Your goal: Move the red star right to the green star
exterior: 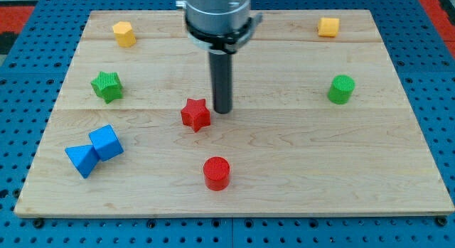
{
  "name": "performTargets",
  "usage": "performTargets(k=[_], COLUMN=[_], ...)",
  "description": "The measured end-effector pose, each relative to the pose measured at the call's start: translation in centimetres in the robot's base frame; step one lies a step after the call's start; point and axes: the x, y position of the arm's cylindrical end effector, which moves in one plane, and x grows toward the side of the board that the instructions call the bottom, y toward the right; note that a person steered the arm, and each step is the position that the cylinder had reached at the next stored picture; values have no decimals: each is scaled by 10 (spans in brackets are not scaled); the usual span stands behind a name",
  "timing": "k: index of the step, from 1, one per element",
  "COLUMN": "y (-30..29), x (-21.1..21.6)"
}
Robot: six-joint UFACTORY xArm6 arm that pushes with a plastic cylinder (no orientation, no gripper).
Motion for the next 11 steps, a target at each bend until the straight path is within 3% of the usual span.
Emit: performTargets(k=[2,3,4,5,6,7,8,9,11], y=[-58,-97,-97,-89,-117,-147,-149,-144,-177], x=[20,11,-4,6,29,14,-23,-35,10])
